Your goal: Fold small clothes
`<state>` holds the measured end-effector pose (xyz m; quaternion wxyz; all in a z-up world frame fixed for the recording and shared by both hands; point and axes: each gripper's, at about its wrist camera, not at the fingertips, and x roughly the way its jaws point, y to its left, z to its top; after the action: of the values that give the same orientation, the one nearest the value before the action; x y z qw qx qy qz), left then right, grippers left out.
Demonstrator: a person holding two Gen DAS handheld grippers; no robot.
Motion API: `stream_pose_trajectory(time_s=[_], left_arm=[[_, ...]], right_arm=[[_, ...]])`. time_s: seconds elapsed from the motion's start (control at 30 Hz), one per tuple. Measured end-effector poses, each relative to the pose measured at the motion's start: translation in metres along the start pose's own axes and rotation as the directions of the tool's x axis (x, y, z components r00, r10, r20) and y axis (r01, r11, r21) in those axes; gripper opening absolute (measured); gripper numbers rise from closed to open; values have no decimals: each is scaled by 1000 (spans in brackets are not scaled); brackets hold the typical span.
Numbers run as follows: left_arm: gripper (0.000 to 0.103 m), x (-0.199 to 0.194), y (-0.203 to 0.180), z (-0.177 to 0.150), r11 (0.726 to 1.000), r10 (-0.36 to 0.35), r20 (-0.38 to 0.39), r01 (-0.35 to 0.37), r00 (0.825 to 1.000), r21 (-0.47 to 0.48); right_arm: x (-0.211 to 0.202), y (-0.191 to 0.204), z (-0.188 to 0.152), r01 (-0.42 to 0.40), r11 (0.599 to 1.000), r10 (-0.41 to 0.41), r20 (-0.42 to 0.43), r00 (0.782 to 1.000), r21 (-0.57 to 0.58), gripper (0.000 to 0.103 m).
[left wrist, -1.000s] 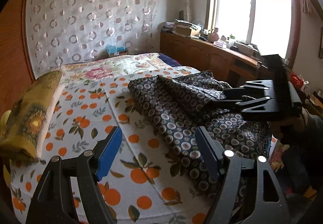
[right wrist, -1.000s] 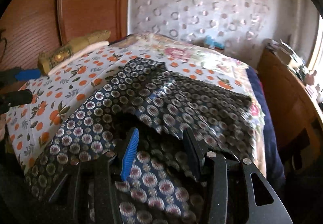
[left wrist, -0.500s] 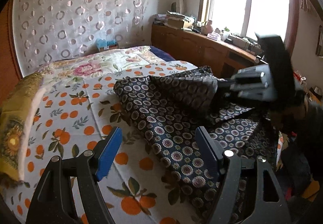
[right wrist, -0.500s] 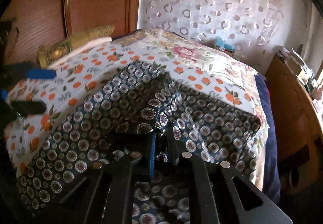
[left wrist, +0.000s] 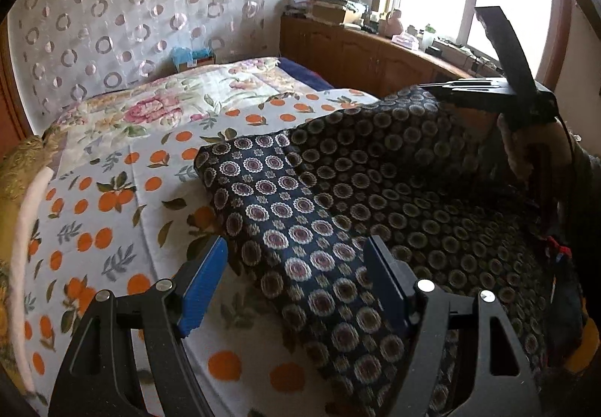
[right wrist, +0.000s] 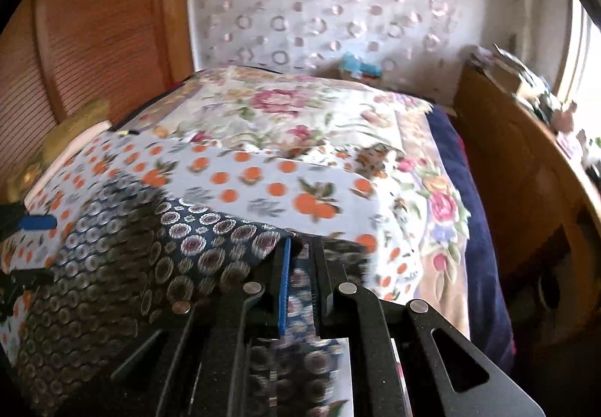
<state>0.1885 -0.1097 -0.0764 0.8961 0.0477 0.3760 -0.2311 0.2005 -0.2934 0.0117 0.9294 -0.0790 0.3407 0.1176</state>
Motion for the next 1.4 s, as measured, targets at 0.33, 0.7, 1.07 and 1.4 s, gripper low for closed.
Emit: stream_pose_trajectory(time_s=[0.33,0.7,1.07,1.4], left_arm=[[76,26,4,-2,1000,-5,-76,4,997,-11],[87,38,-12,-1,997,38,-139,-29,990,69],[88,16,-9,0,1000,14,-79,-13,997,18],[88,-3,-19,-15,1000,6,-63,-5,998,9]], right_arm=[[5,-35,-12,23,995,-20,-28,999,94,19],[23,-5,-10,-111,992,114,-55,992,55,55],[39,-6,-3,-178,984,176,-67,982,-24,6],[13,-10,1,109,988,-110,-3,994,-113,15]])
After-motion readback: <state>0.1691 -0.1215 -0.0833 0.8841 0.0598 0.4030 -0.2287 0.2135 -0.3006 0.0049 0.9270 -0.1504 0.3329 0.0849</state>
